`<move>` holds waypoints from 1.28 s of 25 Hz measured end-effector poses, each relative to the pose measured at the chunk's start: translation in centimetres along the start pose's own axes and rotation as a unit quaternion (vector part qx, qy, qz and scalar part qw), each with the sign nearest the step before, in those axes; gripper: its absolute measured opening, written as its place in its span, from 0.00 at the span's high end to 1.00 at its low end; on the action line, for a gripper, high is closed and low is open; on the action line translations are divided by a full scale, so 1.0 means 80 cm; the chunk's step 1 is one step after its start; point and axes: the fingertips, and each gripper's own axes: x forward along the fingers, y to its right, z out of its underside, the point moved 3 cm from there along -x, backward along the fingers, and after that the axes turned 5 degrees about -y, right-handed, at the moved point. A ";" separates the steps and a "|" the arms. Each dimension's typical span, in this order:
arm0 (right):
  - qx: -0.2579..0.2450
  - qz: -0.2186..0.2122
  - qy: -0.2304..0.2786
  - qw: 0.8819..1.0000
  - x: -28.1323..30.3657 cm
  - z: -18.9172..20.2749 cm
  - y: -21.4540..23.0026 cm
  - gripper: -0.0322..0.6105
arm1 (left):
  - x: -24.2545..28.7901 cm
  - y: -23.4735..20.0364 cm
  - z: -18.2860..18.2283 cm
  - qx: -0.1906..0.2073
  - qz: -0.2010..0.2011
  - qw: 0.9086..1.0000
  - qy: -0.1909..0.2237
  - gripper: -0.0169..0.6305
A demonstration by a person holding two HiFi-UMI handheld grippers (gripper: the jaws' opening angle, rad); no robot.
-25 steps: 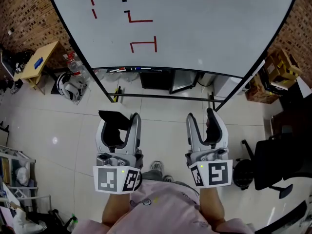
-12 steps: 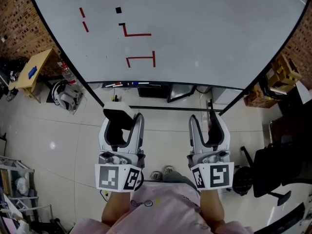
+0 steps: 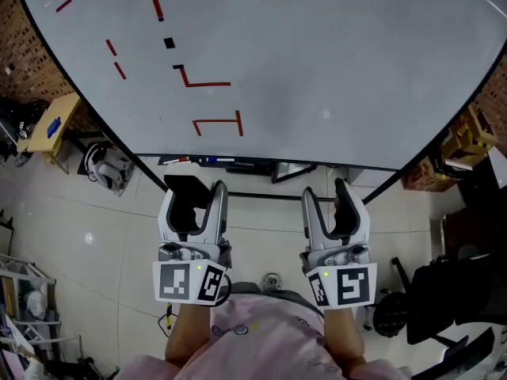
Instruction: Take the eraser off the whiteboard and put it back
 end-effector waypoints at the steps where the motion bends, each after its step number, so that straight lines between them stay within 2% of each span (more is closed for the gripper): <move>1: 0.002 0.001 -0.001 1.000 0.006 0.002 0.004 0.62 | 0.010 -0.003 0.003 0.003 -0.001 1.000 -0.003 0.53; 7: -0.003 0.005 0.003 1.000 0.046 -0.002 0.008 0.62 | 0.073 -0.031 0.014 0.020 0.003 1.000 -0.009 0.53; 12: -0.017 0.009 0.010 1.000 0.070 -0.012 0.005 0.62 | 0.143 -0.066 0.027 0.041 0.004 0.999 0.003 0.53; 21: -0.027 0.042 -0.013 0.999 0.083 0.003 0.025 0.62 | 0.254 -0.115 0.042 0.076 -0.014 0.997 0.015 0.53; 29: -0.034 0.065 -0.029 0.997 0.082 0.011 0.043 0.62 | 0.295 -0.133 0.063 0.089 -0.033 0.995 0.016 0.53; 32: -0.035 0.070 -0.035 0.996 0.081 0.015 0.048 0.62 | 0.300 -0.135 0.068 0.092 -0.038 0.995 0.029 0.53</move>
